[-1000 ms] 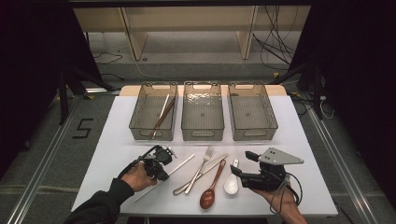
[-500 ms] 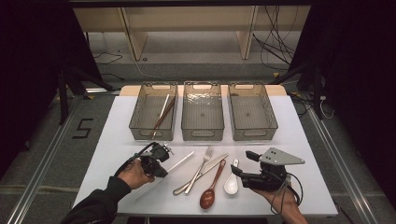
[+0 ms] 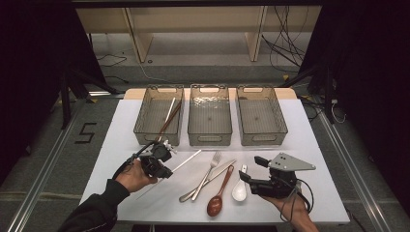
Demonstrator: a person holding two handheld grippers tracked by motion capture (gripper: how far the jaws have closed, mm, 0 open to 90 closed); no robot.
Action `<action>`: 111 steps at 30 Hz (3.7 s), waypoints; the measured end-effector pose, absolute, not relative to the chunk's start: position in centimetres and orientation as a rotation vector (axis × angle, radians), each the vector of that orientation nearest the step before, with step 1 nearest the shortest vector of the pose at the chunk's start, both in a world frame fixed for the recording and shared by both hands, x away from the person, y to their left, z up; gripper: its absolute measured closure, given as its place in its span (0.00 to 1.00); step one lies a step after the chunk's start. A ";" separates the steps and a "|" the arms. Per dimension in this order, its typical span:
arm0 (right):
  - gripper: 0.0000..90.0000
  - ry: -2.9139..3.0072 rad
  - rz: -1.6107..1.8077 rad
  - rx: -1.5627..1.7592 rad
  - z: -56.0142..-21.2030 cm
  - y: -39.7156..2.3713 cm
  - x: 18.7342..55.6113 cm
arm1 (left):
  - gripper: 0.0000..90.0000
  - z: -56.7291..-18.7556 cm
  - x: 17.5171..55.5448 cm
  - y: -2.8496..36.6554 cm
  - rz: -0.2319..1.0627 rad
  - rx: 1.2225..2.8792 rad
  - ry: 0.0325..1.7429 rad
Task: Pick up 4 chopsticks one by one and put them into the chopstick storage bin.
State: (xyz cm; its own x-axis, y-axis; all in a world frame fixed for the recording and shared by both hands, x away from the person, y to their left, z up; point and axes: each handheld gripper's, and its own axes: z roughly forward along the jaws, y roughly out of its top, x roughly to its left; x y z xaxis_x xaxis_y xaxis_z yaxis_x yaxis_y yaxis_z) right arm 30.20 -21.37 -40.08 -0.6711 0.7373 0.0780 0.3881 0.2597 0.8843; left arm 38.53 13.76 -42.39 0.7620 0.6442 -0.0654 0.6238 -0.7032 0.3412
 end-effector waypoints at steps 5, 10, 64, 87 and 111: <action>0.31 2.185 1.379 1.030 -40.1 -21.4 30.2 | 0.94 -41.6 38.5 13.9 0.094 2.587 0.965; 0.31 2.186 1.376 1.030 -40.1 -21.4 30.2 | 0.94 -40.8 38.8 14.6 0.100 2.541 0.982; 0.31 2.186 1.383 1.018 -40.2 -21.4 30.2 | 0.94 -32.4 51.0 20.0 0.472 2.048 1.089; 0.31 2.193 1.389 1.013 -40.2 -21.3 30.2 | 0.94 -36.2 55.4 21.4 0.555 2.033 1.205; 0.31 2.192 1.389 1.015 -40.2 -21.4 30.2 | 0.92 -39.3 56.5 21.4 0.517 2.049 1.292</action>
State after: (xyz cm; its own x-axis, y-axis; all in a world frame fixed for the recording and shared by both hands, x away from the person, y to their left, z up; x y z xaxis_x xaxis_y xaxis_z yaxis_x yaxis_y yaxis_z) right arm 30.17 -21.41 -40.21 -0.6807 0.7283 0.0784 0.3819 0.2616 0.8864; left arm 56.50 21.39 -39.26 0.4357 0.9000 -0.0129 0.6427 -0.3010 0.7045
